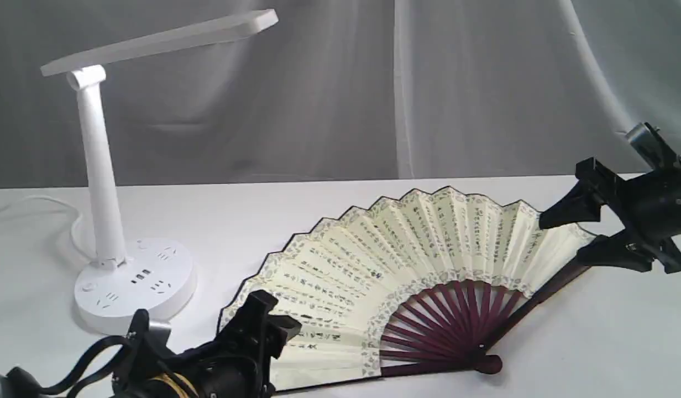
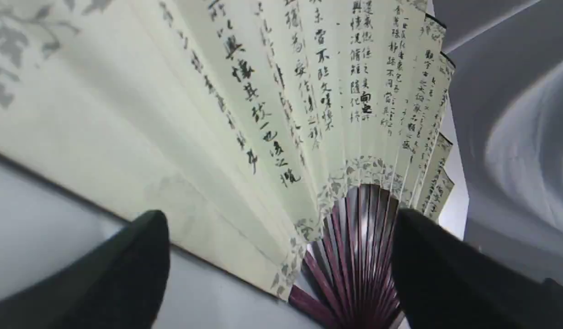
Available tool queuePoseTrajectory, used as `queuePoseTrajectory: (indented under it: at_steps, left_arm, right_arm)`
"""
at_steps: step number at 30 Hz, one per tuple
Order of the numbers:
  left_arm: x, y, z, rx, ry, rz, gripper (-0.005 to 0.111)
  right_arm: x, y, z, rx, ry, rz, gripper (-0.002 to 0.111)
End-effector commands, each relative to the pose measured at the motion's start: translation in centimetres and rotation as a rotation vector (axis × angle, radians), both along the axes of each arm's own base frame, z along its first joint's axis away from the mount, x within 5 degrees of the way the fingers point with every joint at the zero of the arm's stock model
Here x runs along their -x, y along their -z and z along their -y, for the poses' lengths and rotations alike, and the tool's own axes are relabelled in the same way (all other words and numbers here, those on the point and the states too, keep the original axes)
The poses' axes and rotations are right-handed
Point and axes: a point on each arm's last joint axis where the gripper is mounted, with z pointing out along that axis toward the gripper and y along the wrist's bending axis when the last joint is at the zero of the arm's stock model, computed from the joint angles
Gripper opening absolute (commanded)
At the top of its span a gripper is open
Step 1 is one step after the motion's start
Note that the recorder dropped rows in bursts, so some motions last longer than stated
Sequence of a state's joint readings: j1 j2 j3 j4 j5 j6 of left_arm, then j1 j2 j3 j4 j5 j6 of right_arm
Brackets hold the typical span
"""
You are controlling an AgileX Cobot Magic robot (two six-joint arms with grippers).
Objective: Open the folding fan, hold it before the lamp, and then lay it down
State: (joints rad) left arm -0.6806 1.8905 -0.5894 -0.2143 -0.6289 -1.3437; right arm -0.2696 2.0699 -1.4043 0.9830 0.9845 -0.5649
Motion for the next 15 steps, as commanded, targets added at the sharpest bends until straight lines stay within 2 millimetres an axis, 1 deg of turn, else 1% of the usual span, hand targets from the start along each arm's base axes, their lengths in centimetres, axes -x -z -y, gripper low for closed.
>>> queuePoseTrajectory:
  at_steps: [1, 4, 7, 11, 12, 15]
  left_arm:
    - [0.1, -0.8, -0.9, -0.074, 0.017, -0.033, 0.068]
    - [0.0, -1.8, -1.8, -0.14, 0.064, -0.033, 0.065]
    - [-0.4, -3.3, -2.5, -0.17, 0.12, 0.023, 0.06]
    - [-0.9, -5.7, -3.9, -0.24, 0.217, 0.146, 0.047]
    - [-1.0, -6.2, -4.4, -0.26, 0.226, 0.164, 0.045]
    - [-1.1, -7.5, -6.3, -0.34, 0.242, 0.182, 0.035]
  right_arm:
    - [0.1, -0.1, -0.1, -0.008, -0.012, -0.002, 0.065]
    - [0.2, -0.4, -0.4, -0.047, -0.028, 0.008, 0.064]
    - [0.3, -0.6, -1.0, -0.051, -0.074, 0.022, 0.061]
    - [0.6, -0.5, -2.0, 0.001, -0.148, 0.007, 0.059]
    - [0.7, -0.6, -2.1, 0.013, -0.159, 0.008, 0.059]
    - [0.8, -0.9, -3.4, 0.041, -0.212, 0.01, 0.059]
